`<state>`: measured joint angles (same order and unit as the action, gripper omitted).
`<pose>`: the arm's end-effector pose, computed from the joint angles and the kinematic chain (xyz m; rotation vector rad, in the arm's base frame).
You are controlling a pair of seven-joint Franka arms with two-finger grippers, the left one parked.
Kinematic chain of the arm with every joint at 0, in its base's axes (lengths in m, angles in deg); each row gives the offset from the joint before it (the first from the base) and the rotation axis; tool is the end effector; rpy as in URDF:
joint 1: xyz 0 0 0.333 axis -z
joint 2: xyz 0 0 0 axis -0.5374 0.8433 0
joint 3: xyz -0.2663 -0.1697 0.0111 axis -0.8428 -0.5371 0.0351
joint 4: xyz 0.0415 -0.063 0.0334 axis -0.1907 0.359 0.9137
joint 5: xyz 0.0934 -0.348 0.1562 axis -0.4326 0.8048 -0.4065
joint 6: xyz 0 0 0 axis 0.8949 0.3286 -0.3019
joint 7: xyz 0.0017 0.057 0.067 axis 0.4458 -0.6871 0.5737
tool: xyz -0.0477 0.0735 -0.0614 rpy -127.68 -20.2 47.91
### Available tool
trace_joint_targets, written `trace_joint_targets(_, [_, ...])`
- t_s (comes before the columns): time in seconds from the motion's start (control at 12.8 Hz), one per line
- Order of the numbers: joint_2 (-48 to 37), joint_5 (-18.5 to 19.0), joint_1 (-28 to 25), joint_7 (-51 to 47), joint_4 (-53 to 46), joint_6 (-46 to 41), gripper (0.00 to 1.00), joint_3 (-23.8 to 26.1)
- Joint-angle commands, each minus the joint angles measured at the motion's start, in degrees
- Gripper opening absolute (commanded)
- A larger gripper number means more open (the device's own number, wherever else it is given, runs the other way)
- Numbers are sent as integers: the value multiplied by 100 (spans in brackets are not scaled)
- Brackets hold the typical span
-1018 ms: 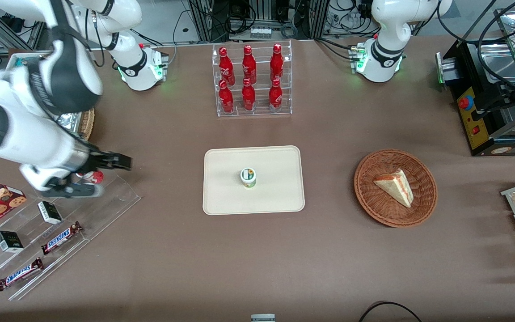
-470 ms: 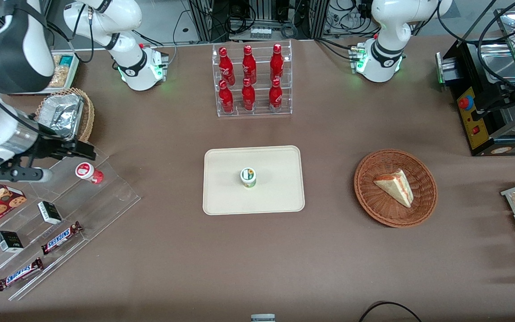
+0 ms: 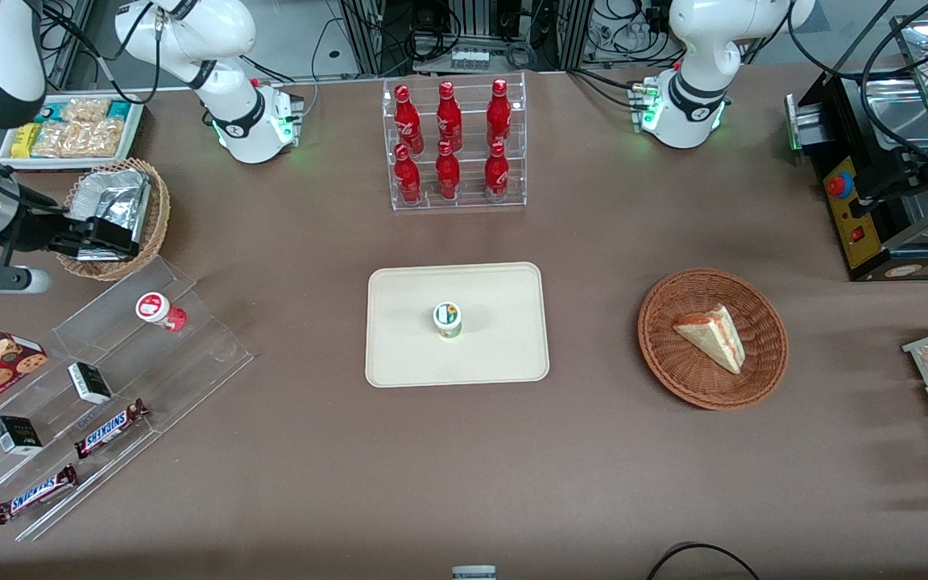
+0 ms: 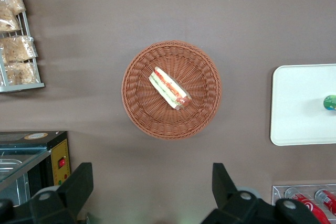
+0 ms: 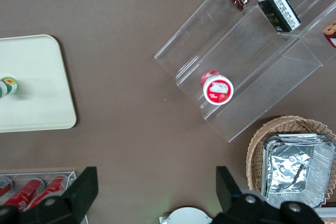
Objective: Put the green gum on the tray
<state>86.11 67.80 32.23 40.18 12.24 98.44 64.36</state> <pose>0.5325 -0.0080 0.5765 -3.0781 0.1283 0.2433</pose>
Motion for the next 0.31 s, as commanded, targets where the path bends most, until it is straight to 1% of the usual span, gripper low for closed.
trace_joint_targets(0.0, [-234, 231, 72, 62, 133, -151, 100, 51])
trace_joint_targets(0.23, [-348, 276, 107, 35, 63, -389, 100, 42])
